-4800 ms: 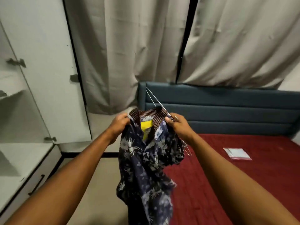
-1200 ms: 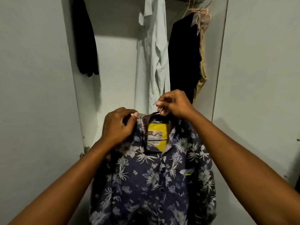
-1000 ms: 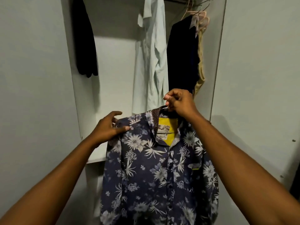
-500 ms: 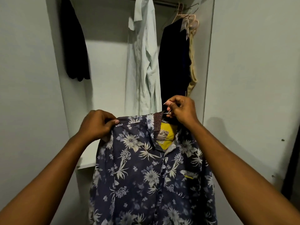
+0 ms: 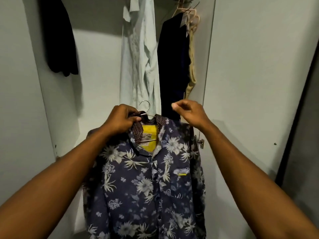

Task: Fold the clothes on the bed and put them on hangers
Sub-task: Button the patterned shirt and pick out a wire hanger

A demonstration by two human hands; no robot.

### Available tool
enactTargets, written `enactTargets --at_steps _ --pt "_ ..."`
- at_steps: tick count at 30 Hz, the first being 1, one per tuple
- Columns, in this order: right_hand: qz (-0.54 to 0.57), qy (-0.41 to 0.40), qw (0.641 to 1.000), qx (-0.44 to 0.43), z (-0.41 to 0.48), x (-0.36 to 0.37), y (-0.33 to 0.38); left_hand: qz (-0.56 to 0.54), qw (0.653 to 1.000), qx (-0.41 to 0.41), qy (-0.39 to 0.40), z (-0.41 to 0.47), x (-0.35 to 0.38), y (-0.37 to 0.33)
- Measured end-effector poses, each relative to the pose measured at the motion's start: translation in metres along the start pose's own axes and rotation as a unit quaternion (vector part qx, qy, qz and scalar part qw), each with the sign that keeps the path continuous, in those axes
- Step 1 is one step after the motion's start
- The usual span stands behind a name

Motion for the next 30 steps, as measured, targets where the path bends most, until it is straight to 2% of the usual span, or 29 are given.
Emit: enactTargets --at_steps 3,5,7,9,12,17,18,21,22,26,30 --pt "0.059 0.123 0.984 0.115 -0.018 -0.007 -0.046 -0.02 1.0 -0.003 -0.023 0.0 -0.018 0.007" --pt "0.075 0.187 0.971 0.129 -0.027 -0.005 -0.054 -0.038 0.999 -0.003 -0.014 0.003 -0.029 0.012" --pt "0.068 0.211 0.968 0.115 -0.031 -0.006 -0.05 -0.039 0.999 0.006 -0.005 0.004 -0.037 0.014" --pt "0.052 0.157 0.982 0.09 -0.027 -0.011 -0.044 -0.024 1.0 0.018 -0.006 0.004 -0.041 0.014" --pt "0.061 0.024 0.996 0.054 -0.017 -0.025 -0.036 0.002 0.999 0.036 -0.027 0.0 -0.05 0.014" --pt "0.07 -0.042 0.996 -0.046 -0.007 -0.039 -0.003 0.126 0.99 0.064 -0.027 -0.005 -0.05 0.018" --pt "0.088 -0.028 0.994 -0.063 -0.006 -0.042 0.005 0.133 0.987 0.068 -0.052 -0.005 -0.05 0.02" --pt "0.052 0.159 0.984 -0.057 -0.014 -0.044 0.015 0.077 0.984 0.079 -0.138 -0.005 -0.058 0.019" --pt "0.033 0.183 0.982 -0.037 -0.018 -0.045 0.013 0.068 0.984 0.08 -0.144 -0.005 -0.061 0.017" --pt "0.027 0.058 0.998 0.03 -0.02 -0.043 -0.003 0.038 0.988 0.078 -0.126 -0.007 -0.068 0.014" --pt "-0.023 0.159 0.987 0.002 -0.02 -0.014 -0.006 0.037 0.991 0.083 -0.099 -0.004 -0.07 0.004"
Point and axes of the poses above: each hand's wrist, its own z-axis towards the middle knuckle, its own x-axis out of the palm, y = z × x, the point moved 3 cm from there along z, towards the middle knuckle, and after that the axes turned 9 degrees about -z, right-handed, at the moved point
